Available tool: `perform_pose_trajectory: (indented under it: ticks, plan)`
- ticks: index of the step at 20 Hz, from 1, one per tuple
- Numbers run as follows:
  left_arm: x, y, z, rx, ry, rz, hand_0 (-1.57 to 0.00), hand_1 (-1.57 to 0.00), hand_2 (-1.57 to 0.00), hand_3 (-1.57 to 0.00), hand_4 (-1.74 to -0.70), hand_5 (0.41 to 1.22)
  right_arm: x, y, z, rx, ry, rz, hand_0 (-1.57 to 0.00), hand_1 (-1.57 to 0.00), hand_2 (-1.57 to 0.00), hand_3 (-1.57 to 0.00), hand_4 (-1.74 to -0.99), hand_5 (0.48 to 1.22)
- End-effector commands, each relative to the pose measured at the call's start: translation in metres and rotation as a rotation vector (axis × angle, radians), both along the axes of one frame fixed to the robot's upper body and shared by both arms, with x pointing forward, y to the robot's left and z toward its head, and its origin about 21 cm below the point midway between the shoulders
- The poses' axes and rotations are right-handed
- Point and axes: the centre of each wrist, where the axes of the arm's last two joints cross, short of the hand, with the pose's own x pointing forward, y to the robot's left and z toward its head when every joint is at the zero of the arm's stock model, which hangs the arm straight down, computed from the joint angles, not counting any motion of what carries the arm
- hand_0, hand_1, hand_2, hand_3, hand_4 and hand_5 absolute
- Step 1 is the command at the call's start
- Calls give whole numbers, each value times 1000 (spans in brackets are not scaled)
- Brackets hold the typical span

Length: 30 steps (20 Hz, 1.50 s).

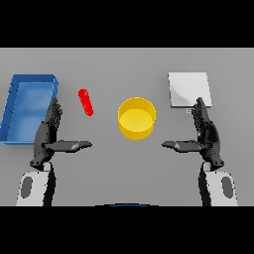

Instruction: Pick up the red beaker and tilt it to pour out 1 green nut into yellow bowl. Pick up the yellow bowl and place it on the metallic measuring scale.

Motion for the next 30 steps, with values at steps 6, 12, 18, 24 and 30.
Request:
perform_pose_trajectory:
  ticks: [6,12,18,24,30]
  plan:
    - [1,-8,-1,-3,5,-3,1,1,1,1,-1202,677,2,1,-2,2,9,1,1,1,1,1,-1177,572]
    - [-21,-13,13,147,-41,-85,1,1,1,1,-1197,668,-9,-8,8,-252,-61,48,1,1,1,1,-1194,583]
    - [-15,-17,14,160,10,-97,1,1,1,1,-1178,655,-12,-11,18,-183,-90,87,1,1,1,1,-1272,611]
    - [16,-19,3,185,32,-84,1,1,1,1,-1211,664,-12,-14,13,-184,-105,97,1,1,1,1,-1295,623]
    - [59,-24,-8,200,39,-68,1,1,1,1,-1219,644,-10,-18,11,-190,-101,89,1,1,1,1,-1295,622]
